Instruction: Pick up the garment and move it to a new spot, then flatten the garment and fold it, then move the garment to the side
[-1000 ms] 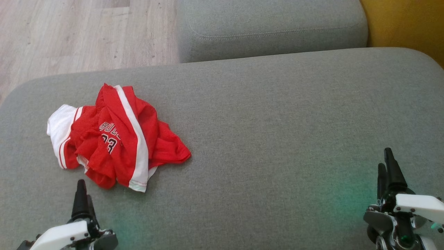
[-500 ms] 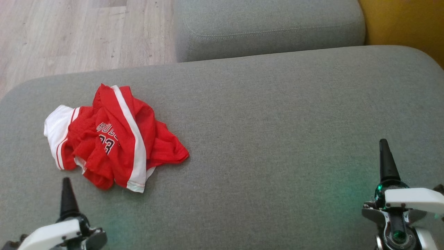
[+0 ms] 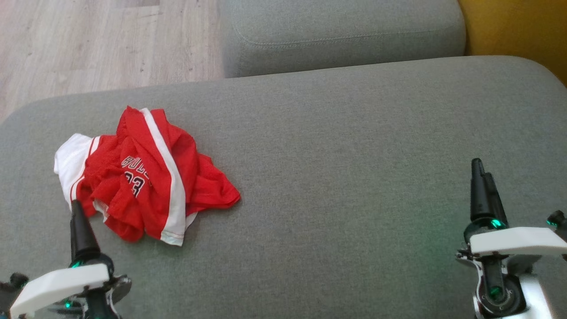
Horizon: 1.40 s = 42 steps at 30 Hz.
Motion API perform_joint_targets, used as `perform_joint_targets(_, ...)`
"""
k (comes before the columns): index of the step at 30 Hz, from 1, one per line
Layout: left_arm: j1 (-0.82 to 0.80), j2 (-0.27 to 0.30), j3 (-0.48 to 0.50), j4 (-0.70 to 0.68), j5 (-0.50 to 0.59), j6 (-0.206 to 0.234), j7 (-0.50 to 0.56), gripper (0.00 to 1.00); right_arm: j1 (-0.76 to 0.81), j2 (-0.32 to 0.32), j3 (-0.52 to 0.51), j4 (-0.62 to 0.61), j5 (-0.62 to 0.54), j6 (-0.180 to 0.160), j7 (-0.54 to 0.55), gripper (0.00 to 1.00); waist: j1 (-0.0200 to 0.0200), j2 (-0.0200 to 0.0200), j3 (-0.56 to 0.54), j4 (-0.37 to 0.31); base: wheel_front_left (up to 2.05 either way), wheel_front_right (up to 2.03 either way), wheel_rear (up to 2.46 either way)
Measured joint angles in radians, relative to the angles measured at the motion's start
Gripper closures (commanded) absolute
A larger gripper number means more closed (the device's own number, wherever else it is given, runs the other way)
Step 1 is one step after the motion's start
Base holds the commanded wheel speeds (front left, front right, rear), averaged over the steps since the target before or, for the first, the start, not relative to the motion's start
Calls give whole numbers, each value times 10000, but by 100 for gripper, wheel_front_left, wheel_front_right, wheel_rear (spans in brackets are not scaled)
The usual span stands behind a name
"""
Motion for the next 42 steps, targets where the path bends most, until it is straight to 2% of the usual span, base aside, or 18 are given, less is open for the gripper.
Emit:
perform_joint_targets(6, 2, 2, -525, -399, 1354, 184, -165, 0, -1, 0, 272, -117, -1246, 0, -128, 0, 0, 0, 33, -35, 0, 0, 0)
perform_joint_targets(14, 7, 10, -1346, -456, 3774, 359, -380, 0, -1, -4, 548, -180, -2773, 0, -407, 0, 0, 0, 60, -61, 0, 0, 0)
perform_joint_targets(19, 6, 65, -1802, -430, 4778, 545, -523, 0, -1, -4, 794, -150, -3772, 0, -533, 0, 0, 0, 75, -75, 0, 0, 0)
perform_joint_targets(42, 0, 851, -3484, -558, 7565, 1779, -1168, 0, -123, -12, 1331, -58, -7271, 0, -1202, 0, 0, 0, 140, -271, 0, 0, 0)
